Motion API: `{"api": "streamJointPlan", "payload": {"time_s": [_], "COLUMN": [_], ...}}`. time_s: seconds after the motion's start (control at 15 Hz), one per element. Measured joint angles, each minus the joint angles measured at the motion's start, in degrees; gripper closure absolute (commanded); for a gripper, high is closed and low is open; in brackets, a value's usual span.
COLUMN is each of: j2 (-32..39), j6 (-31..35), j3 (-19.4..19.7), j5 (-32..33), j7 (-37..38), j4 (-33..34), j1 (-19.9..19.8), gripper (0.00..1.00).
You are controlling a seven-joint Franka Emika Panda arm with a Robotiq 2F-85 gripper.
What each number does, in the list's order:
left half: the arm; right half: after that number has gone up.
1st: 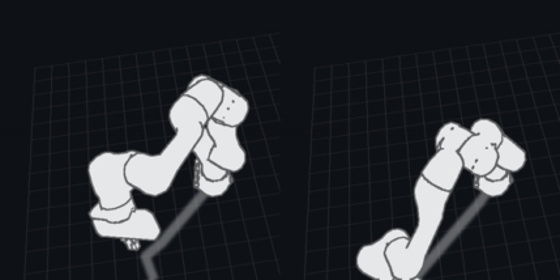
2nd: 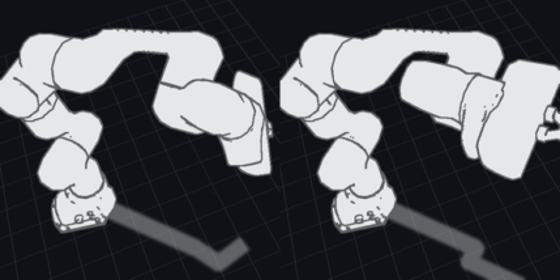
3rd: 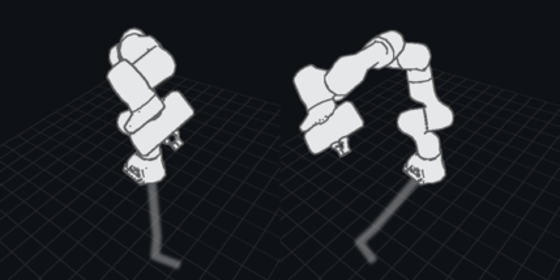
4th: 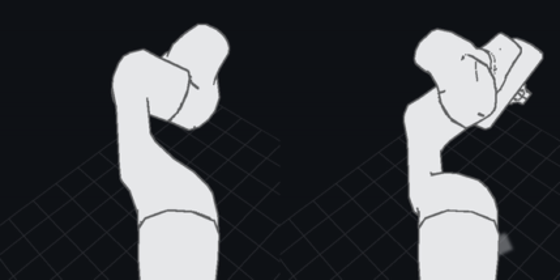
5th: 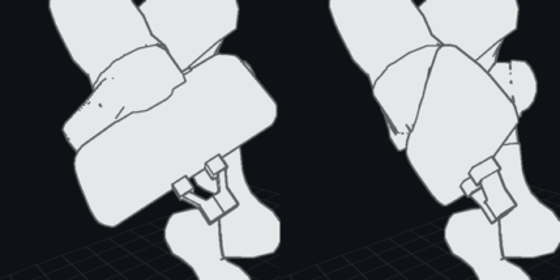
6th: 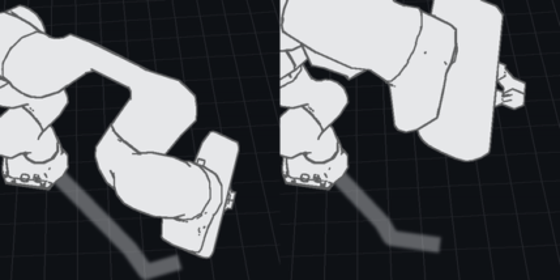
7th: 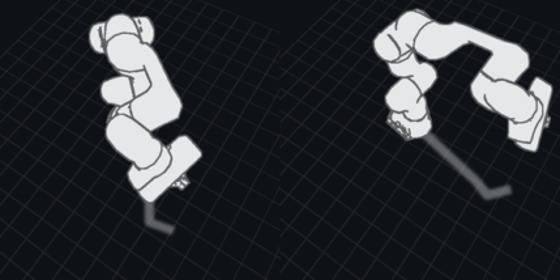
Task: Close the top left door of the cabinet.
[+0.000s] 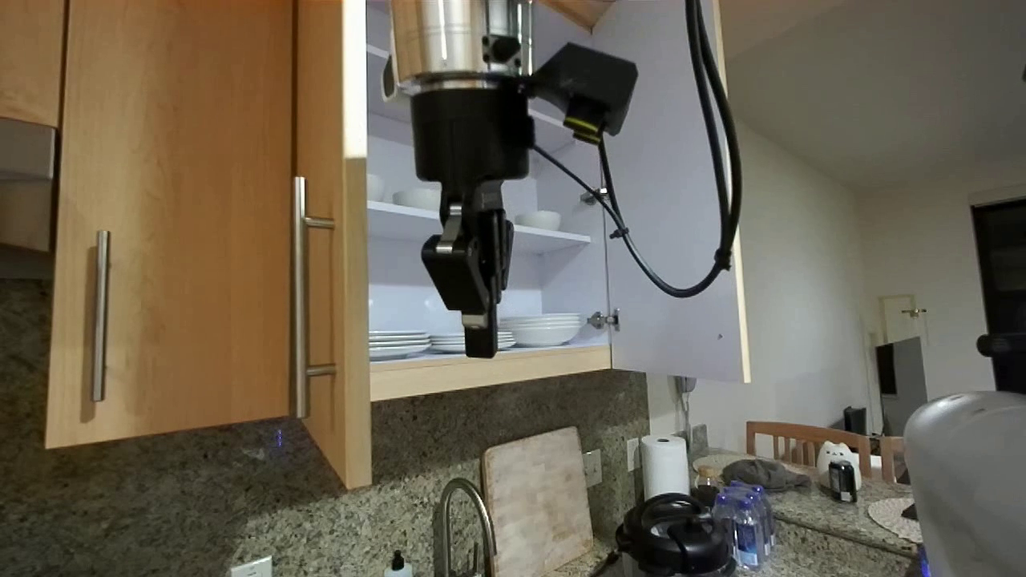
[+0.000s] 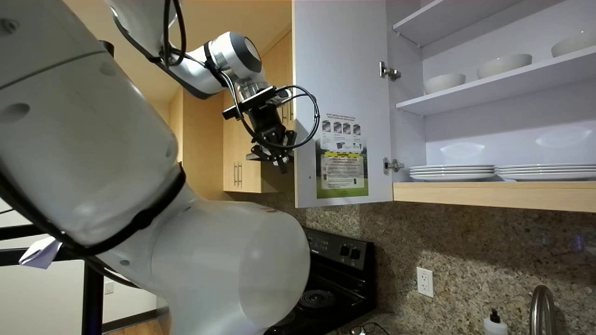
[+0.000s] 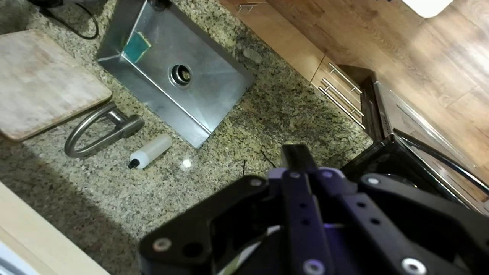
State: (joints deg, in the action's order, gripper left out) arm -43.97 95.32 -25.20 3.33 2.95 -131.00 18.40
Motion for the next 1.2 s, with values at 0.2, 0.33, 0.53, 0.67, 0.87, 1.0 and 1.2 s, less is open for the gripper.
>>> {"api": "streamJointPlan", "payload": {"time_s": [0.2, 0.33, 0.53, 0.67, 0.87, 1.0, 1.2], "j2": [0.56, 1.15, 2.81, 4.24, 6.94, 9.23, 12.70], "j6": [-0.72, -1.21, -2.47, -3.40, -3.97, -4.00, -4.00], "j3": [-2.67, -4.11, -5.47, -5.87, -6.07, -6.14, -6.16], "j5": [3.35, 5.58, 8.45, 9.64, 10.59, 10.66, 10.66], "j7": [0.00, 0.00, -0.06, -0.32, -1.70, -3.32, -4.96], "j4": [2.28, 3.96, 7.12, 9.37, 12.60, 14.46, 16.57], "j1": [0.01, 0.01, 0.01, 0.01, 0.10, 0.60, 1.94], "gripper": [1.00, 1.00, 1.00, 1.00, 1.00, 1.00, 1.00]}}
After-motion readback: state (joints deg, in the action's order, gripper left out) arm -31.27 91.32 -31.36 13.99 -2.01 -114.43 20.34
